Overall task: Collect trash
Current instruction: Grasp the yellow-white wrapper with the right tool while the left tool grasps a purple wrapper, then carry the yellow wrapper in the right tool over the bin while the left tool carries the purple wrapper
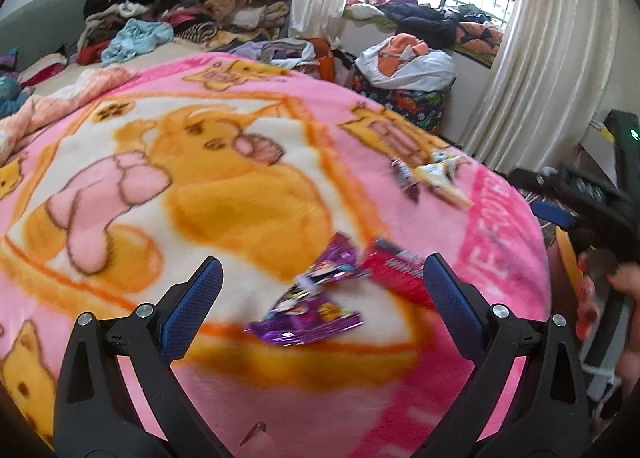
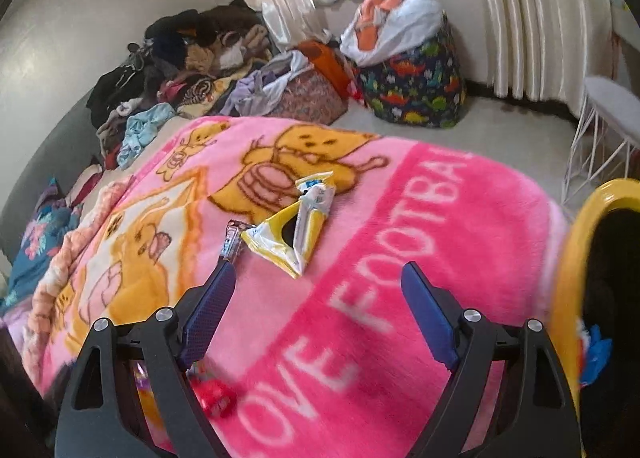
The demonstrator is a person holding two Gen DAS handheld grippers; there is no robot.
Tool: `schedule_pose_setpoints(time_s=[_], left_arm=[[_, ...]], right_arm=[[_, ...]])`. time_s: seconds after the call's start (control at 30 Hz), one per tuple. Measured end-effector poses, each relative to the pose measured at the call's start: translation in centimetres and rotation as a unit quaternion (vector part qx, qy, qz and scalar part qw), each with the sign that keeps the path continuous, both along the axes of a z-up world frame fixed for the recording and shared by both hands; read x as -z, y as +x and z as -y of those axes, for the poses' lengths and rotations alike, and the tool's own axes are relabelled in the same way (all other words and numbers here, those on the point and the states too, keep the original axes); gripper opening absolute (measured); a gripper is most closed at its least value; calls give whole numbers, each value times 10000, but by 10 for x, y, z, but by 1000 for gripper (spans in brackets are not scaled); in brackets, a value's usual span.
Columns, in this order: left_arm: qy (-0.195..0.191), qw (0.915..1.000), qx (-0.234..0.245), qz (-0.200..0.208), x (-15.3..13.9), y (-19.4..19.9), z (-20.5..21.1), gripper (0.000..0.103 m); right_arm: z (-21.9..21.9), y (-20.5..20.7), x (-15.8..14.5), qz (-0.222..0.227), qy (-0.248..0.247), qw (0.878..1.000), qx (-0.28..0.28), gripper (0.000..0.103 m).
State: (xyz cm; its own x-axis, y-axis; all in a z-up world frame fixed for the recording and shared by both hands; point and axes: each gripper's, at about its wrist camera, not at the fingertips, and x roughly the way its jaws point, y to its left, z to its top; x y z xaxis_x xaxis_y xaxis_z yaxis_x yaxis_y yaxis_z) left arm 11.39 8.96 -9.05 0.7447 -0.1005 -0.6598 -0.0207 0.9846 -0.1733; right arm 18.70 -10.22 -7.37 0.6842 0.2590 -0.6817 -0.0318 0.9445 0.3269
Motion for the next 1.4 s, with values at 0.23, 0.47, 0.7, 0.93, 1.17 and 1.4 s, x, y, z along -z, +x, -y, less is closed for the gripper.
schedule_pose_setpoints(time_s=[0.23,0.47,0.7,0.93,1.17,1.4], left_arm=[[-243,9994,-94,-231,18,3,-19,88],[-251,9989,37,-397,29,6,-13,69],[-195,9986,151,-464,32,8,-6,48],[-233,9983,177,-507,35,10,-4,44],[-374,9979,141,-515,36,10,-9,37],[-478,9975,101,-515,31,5,-12,31]], right_arm=[[-15,45,18,-338,151,9990,237,82],[-25,77,31,-643,317,9967,392,82],[-19,97,46,-971,565,9918,608,71],[-15,90,52,-976,617,9931,181,38],[0,46,46,-703,729,9948,-68,36],[11,0,36,-527,951,9940,-148,36]])
